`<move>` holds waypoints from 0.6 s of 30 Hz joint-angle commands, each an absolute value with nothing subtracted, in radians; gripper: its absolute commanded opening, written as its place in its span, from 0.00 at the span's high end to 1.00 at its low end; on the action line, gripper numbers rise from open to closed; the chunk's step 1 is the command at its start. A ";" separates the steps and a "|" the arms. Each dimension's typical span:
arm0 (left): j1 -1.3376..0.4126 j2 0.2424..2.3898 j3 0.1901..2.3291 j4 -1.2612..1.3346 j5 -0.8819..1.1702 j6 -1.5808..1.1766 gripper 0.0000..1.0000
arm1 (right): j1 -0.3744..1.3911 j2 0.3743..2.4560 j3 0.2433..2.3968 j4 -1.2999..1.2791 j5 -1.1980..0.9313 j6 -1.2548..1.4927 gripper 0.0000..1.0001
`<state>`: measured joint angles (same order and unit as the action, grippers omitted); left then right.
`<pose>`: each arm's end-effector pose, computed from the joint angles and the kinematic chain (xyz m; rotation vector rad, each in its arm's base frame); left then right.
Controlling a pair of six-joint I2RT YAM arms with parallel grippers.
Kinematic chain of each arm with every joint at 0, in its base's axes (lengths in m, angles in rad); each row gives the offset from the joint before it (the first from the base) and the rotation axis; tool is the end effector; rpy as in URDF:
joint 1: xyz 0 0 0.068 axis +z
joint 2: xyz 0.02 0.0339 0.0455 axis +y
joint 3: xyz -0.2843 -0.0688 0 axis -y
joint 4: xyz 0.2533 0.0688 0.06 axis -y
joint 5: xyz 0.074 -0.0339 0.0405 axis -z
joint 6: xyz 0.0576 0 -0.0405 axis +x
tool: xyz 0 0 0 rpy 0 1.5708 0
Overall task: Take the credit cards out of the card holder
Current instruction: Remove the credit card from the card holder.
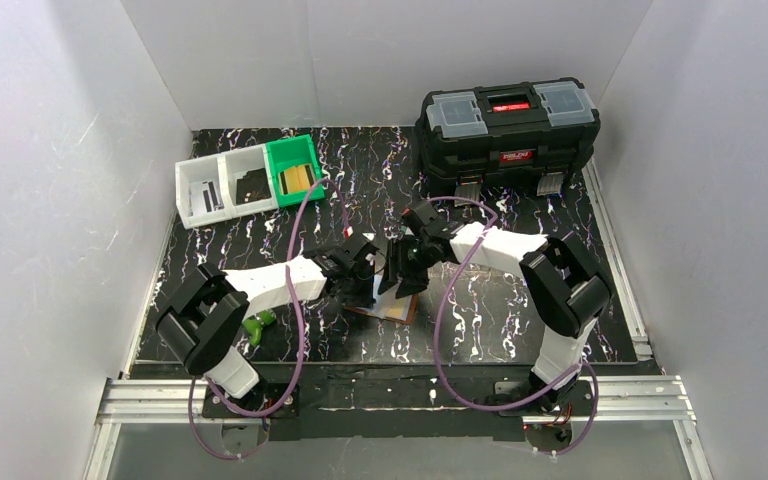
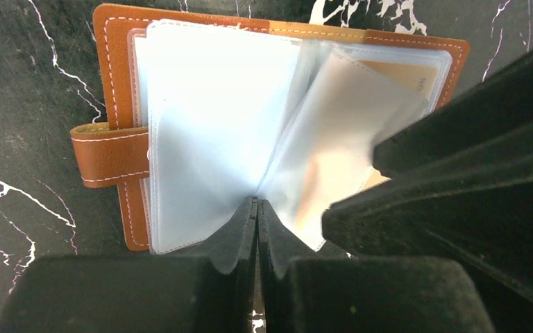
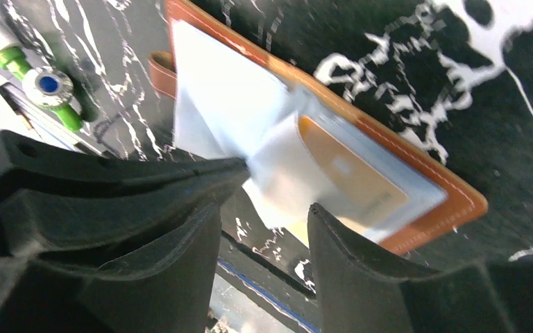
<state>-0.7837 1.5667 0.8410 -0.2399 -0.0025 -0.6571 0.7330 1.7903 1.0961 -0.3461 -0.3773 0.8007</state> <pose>0.2289 -0.2279 0.1663 0.1656 2.6283 -0.5399 0.2678 0.2697 0.1650 -0.0516 2.8729 0.9354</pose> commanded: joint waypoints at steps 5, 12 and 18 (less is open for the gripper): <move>-0.779 1.613 0.842 -0.309 -0.059 -0.656 1.00 | 0.729 1.712 1.049 -0.362 -0.339 0.788 0.44; -0.779 1.622 0.852 -0.325 -0.062 -0.660 1.00 | 0.729 1.721 1.039 -0.339 -0.356 0.799 0.44; -0.778 1.614 0.850 -0.322 -0.057 -0.657 1.00 | 0.728 1.762 1.073 -0.330 -0.356 0.806 0.62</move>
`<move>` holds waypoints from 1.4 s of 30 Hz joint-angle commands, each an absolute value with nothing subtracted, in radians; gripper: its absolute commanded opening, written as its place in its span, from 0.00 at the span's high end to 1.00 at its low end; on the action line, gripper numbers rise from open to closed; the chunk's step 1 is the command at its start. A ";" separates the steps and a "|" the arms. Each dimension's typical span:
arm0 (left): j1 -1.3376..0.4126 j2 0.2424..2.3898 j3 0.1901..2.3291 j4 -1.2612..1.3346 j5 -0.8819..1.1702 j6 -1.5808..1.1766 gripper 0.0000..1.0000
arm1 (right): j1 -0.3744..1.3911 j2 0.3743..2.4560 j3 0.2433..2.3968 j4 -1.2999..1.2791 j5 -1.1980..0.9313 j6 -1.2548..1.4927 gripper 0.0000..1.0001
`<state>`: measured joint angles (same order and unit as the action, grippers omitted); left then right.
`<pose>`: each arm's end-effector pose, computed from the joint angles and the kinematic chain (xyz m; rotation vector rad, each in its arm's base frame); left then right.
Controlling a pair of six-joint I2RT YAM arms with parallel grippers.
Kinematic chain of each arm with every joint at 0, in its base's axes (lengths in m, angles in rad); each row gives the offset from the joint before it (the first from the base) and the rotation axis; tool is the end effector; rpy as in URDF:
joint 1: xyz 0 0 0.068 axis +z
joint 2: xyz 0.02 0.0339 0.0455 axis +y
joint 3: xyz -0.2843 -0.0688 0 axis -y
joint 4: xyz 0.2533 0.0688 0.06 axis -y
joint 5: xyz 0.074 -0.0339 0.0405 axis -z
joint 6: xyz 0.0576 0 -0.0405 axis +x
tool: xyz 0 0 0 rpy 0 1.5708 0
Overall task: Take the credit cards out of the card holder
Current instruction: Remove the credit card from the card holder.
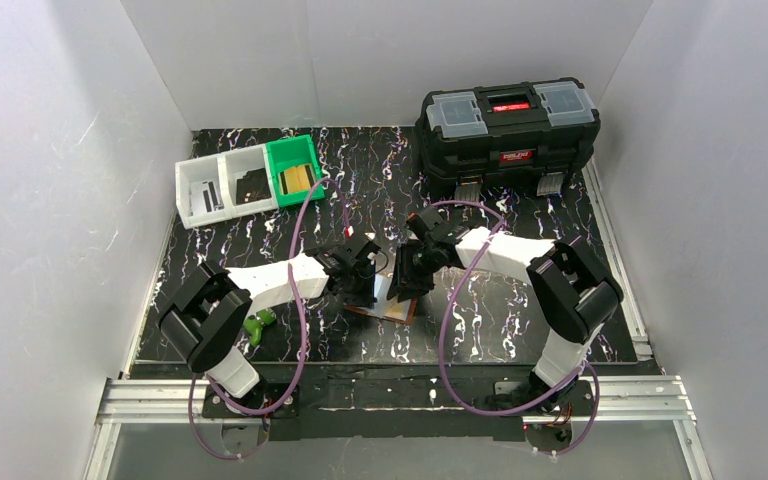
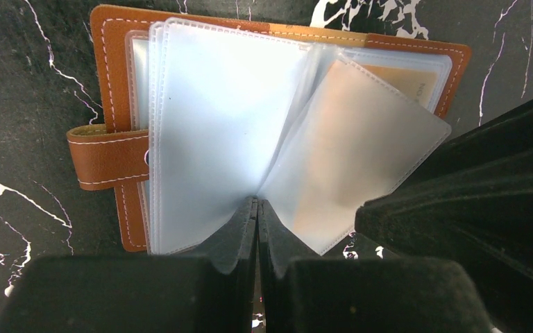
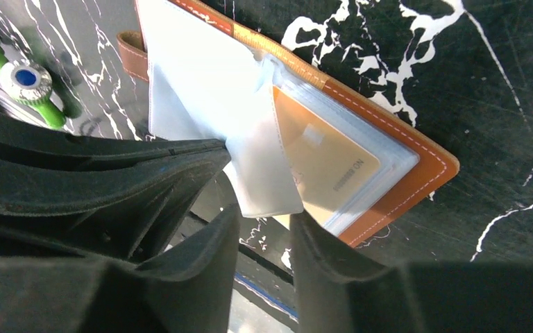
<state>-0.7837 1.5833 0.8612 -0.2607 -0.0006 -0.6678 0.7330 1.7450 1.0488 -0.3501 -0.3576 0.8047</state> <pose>0.2311 -0.2303 0.1659 0.1533 2.6469 -0.5322 0.2586 0.2600 0.1663 -0.0363 2.8732 0.9085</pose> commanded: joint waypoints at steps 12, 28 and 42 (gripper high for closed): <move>-0.778 1.455 0.893 -0.430 -0.072 -0.622 0.92 | 0.730 1.804 1.180 -0.364 -0.349 0.795 0.70; -0.775 1.282 0.976 -0.599 -0.130 -0.586 0.87 | 0.782 2.003 1.412 -0.401 -0.388 0.808 0.38; -0.774 1.370 0.997 -0.513 -0.036 -0.572 0.87 | 0.771 1.943 1.376 -0.431 -0.330 0.800 0.21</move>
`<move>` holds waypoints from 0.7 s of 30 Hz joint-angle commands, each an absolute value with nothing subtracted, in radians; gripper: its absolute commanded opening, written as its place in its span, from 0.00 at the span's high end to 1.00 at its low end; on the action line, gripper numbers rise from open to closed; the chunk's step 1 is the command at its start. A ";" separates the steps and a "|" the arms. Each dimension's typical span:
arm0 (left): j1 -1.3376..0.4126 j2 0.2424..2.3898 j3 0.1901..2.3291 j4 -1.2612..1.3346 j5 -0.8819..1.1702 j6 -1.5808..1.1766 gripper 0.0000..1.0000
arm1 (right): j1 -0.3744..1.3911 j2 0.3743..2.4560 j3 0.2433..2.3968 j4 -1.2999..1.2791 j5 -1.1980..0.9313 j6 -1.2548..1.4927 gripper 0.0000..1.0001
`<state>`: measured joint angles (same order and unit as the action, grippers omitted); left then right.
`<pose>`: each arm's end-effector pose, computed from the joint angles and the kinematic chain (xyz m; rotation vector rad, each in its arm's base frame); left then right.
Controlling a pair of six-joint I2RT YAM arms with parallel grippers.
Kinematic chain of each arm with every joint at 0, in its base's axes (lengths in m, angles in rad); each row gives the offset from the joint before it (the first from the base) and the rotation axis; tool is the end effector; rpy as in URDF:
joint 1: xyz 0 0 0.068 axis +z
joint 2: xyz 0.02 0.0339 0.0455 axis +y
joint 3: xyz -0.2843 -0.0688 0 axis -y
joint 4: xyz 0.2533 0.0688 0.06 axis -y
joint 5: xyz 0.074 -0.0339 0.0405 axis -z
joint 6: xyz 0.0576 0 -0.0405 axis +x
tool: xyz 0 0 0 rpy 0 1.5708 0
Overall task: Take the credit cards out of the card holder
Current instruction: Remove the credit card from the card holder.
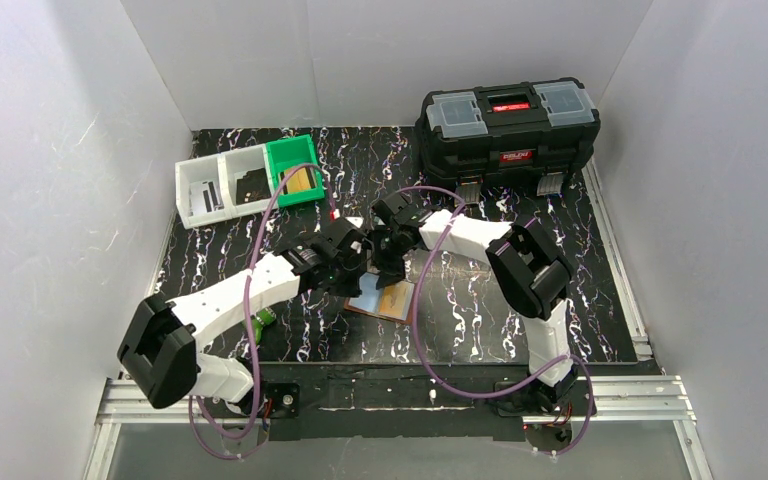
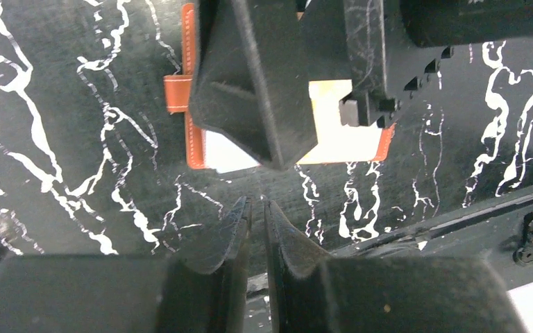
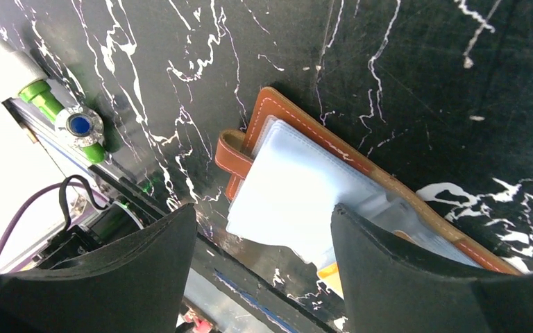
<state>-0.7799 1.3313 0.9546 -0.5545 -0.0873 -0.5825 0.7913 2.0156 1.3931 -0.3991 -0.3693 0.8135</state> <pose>0.2087 -0.1994 0.2469 0.2151 2.5469 -0.4463 0.3014 0.3345 0.1623 -0.1190 2.8687 0.9530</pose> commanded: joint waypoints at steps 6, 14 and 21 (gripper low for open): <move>-0.771 1.486 1.037 -0.425 0.047 -0.583 0.87 | 0.713 1.840 1.283 -0.440 -0.305 0.796 0.21; -0.730 1.612 1.040 -0.358 0.108 -0.582 0.86 | 0.692 1.733 1.150 -0.463 -0.250 0.784 0.32; -0.688 1.626 1.000 -0.289 0.199 -0.595 0.83 | 0.693 1.730 1.086 -0.467 -0.240 0.779 0.67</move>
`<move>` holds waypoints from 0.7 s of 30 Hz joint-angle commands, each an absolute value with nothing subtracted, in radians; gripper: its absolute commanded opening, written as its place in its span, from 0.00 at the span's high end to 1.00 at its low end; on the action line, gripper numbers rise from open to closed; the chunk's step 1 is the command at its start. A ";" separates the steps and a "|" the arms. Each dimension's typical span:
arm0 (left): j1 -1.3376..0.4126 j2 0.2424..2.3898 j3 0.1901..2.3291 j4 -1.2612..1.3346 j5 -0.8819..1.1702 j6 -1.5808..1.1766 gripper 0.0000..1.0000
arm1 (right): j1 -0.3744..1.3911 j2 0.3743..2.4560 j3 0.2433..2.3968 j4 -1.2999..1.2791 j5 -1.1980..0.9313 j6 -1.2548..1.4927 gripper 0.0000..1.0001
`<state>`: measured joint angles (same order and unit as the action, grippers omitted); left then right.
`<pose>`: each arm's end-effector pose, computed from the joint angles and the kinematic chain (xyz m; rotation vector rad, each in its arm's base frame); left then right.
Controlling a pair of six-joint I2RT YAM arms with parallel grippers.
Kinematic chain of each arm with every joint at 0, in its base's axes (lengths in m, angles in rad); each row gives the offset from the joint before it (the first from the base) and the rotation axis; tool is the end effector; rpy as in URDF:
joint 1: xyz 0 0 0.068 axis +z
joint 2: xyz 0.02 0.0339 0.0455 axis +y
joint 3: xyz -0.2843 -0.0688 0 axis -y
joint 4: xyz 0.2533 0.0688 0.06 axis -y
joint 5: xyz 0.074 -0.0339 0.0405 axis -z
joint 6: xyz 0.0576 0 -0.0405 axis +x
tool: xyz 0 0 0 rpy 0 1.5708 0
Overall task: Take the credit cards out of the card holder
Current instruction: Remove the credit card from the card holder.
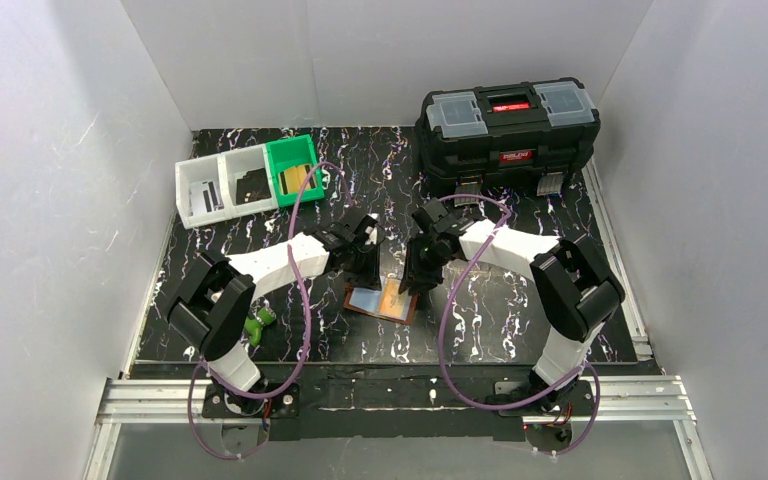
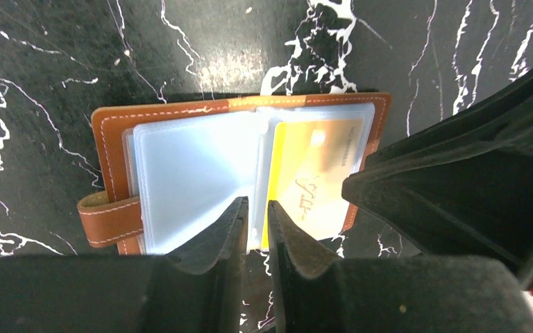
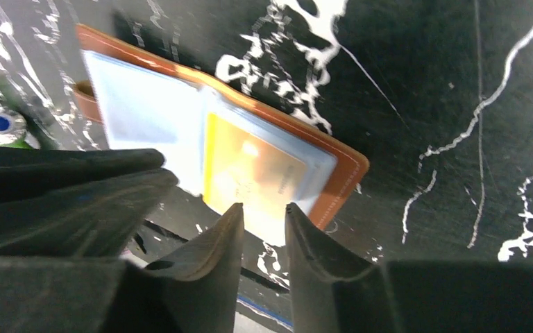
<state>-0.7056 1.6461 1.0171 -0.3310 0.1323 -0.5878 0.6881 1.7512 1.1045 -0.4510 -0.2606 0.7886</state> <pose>0.2666 -0.2371 0.1891 0.2119 2.6502 -0.6455 0.2751 0.2454 0.1730 0.0536 2.8724 0.7442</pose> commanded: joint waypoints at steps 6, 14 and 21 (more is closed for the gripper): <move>-0.675 1.633 0.978 -0.263 0.240 -0.609 0.82 | 0.696 1.758 1.099 -0.480 -0.225 0.767 0.72; -0.667 1.652 0.971 -0.253 0.263 -0.613 0.81 | 0.697 1.823 1.150 -0.496 -0.206 0.728 0.78; -0.647 1.651 0.944 -0.267 0.237 -0.624 0.80 | 0.696 1.895 1.233 -0.533 -0.185 0.680 0.81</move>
<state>-0.6648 1.6493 0.9749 -0.2498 0.2440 -0.6150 0.6903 1.8547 1.1774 -0.4976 -0.2350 0.7301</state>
